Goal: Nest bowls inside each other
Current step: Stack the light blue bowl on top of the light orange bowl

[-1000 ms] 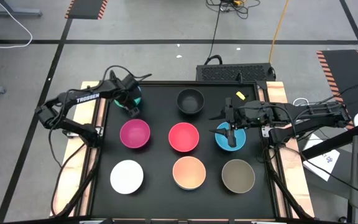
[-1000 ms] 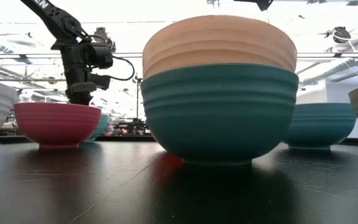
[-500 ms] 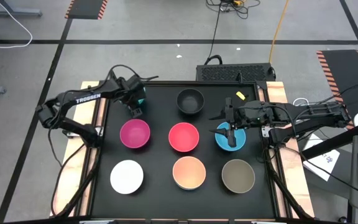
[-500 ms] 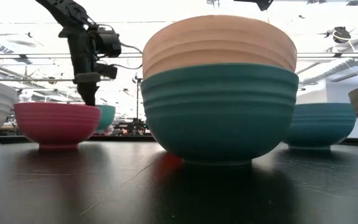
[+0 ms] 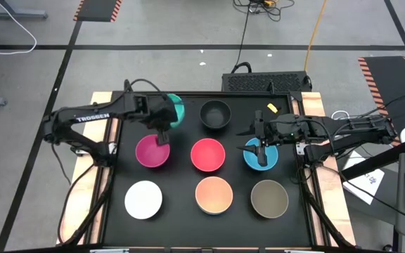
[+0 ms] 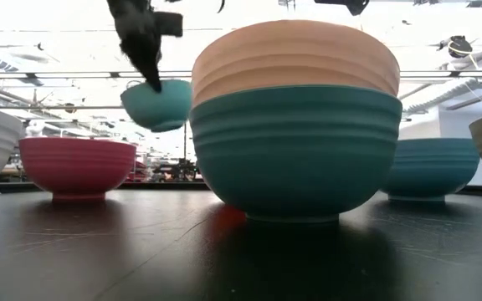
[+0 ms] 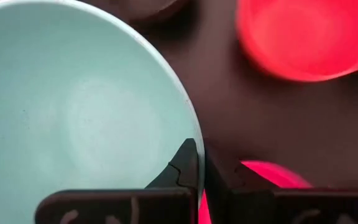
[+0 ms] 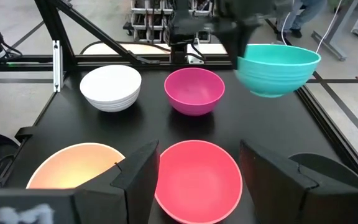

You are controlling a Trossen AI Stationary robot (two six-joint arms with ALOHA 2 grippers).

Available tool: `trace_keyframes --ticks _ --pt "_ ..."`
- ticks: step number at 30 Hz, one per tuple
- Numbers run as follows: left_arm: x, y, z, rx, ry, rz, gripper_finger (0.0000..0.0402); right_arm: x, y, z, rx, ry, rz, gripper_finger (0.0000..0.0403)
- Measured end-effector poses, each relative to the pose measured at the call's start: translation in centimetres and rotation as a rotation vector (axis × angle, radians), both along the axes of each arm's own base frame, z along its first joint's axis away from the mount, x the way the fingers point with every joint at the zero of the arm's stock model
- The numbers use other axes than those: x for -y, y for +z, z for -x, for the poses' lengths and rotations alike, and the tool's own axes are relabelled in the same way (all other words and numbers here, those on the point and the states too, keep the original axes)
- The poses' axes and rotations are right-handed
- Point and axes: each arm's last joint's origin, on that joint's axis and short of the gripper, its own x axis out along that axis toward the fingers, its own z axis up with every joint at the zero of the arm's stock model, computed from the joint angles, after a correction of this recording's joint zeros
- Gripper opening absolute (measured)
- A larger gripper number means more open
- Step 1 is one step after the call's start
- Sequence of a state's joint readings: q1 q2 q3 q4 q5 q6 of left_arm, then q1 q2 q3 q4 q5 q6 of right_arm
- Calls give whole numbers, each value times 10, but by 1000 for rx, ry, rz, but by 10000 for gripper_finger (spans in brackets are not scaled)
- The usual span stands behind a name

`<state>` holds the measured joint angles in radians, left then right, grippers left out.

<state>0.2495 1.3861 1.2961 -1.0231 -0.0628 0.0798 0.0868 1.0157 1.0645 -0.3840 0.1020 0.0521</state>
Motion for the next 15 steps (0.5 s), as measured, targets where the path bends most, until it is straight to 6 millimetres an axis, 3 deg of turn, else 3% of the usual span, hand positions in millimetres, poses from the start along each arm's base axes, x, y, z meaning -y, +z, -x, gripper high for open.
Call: trace_keyframes --ticks 5,15 --pt "32 12 -10 80 -82 63 5 0 0 0 3 -3 -6 215" --pt "88 8 -45 18 -204 134 5 4 0 0 5 -26 -11 215"
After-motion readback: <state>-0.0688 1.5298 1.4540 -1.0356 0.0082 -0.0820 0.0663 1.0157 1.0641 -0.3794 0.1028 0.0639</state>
